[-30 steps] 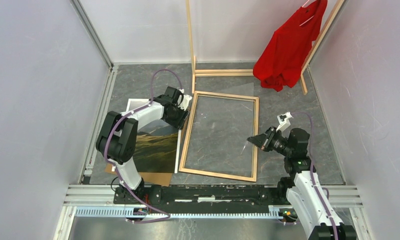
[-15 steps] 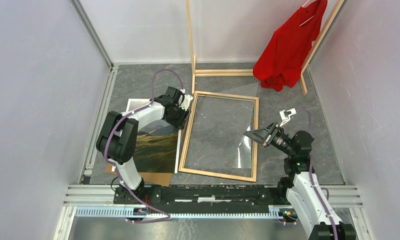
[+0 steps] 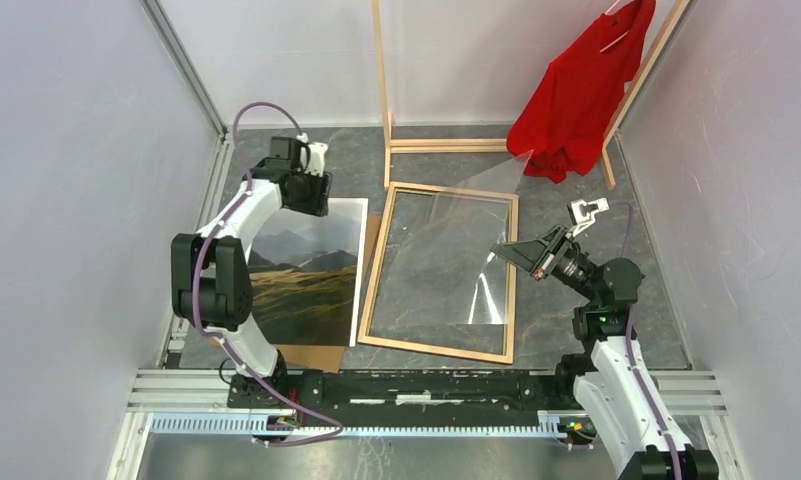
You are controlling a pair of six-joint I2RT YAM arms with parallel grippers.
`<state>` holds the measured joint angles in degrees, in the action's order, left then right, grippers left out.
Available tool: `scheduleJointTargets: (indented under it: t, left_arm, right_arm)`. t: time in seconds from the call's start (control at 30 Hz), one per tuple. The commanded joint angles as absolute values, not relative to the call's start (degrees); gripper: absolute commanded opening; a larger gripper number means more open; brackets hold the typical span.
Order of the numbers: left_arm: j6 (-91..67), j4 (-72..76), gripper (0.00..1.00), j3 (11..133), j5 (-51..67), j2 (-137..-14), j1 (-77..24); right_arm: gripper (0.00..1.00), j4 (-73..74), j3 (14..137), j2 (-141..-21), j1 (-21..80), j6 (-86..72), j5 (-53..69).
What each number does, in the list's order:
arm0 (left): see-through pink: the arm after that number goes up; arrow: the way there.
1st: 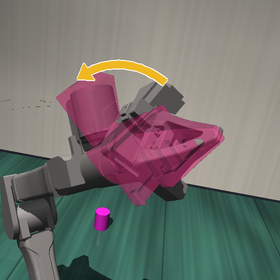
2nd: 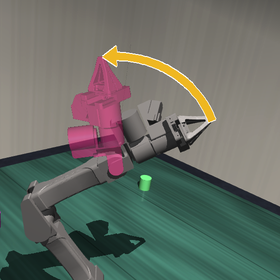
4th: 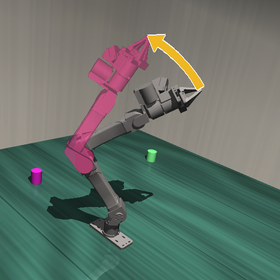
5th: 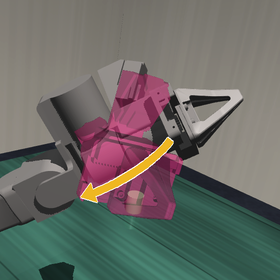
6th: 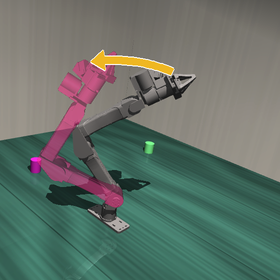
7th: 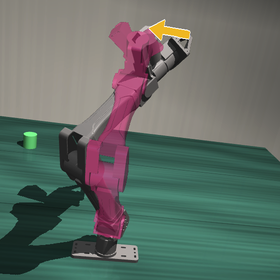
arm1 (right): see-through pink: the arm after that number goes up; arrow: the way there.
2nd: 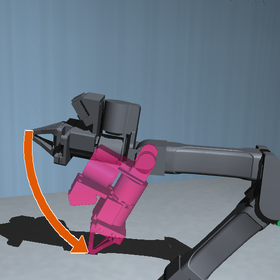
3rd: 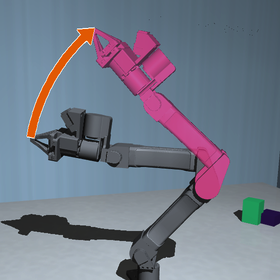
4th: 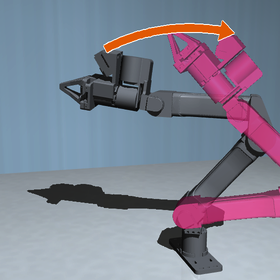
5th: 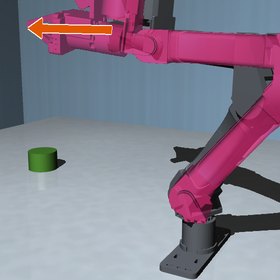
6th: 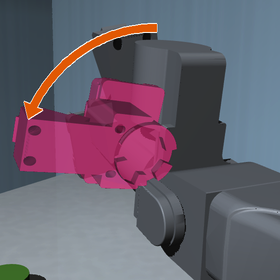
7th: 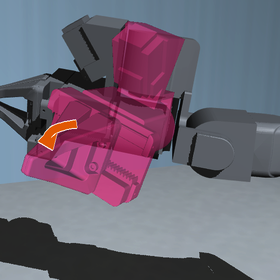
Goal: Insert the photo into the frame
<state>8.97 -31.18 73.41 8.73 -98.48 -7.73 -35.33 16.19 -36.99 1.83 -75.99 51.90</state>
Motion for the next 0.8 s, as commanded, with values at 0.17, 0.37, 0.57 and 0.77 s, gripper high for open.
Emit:
scheduleJointTargets:
  t: [0.17, 0.37, 0.57, 0.77]
  left_arm:
    - [8.5, -32.8, 0.57, 75.3, 8.8, -94.8, -3.7]
    - [8.6, -32.8, 0.57, 74.4, 9.2, -94.4, -3.6]
    - [9.7, -32.7, 0.59, 71.1, 13.0, -94.1, -3.9]
    - [10.7, -28.2, 0.64, 61.5, 9.8, -94.1, -10.4]
  right_arm:
    - [0.0, -46.5, 20.1, -37.2, 7.1, -80.6, 49.3]
    - [0.0, -49.4, 14.8, -40.2, 11.2, -78.2, 48.0]
    - [0.0, -32.9, 7.4, -39.3, 11.2, -64.2, 43.0]
    - [0.03, -28.6, -1.8, -39.9, 11.2, -58.1, 35.9]
